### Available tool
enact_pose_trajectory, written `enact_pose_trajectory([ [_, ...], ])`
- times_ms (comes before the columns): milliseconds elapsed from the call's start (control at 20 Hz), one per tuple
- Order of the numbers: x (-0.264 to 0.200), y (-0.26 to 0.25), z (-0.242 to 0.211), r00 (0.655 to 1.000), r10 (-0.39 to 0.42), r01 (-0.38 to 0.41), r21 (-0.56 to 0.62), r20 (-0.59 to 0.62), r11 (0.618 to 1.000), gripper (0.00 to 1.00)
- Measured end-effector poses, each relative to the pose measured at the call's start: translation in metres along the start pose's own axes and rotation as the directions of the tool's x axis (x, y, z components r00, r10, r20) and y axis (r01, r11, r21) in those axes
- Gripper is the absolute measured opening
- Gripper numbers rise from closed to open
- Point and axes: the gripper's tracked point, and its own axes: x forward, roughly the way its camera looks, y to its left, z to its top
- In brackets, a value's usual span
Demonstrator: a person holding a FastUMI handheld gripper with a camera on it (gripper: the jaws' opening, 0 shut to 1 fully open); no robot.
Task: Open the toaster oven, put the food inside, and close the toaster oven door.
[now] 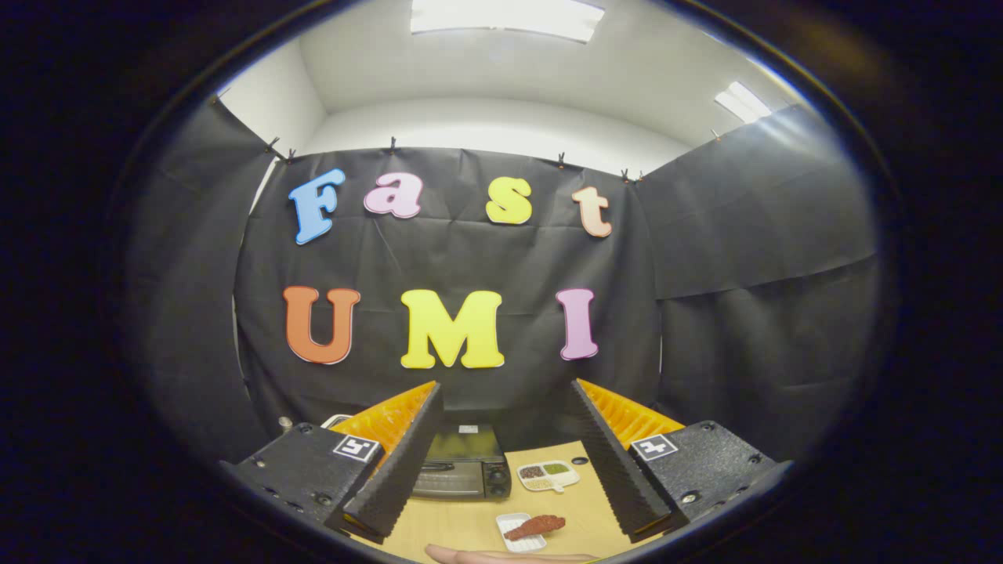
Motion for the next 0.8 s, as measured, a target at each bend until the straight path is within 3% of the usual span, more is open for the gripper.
enact_pose_trajectory([
  [400,0.01,-0.004,-0.009,1.0,-0.019,0.019,0.001,-0.011,1.0,1.0],
  [800,0.06,0.028,-0.055,0.993,0.043,-0.041,0.017,-0.113,0.999,1.0],
])
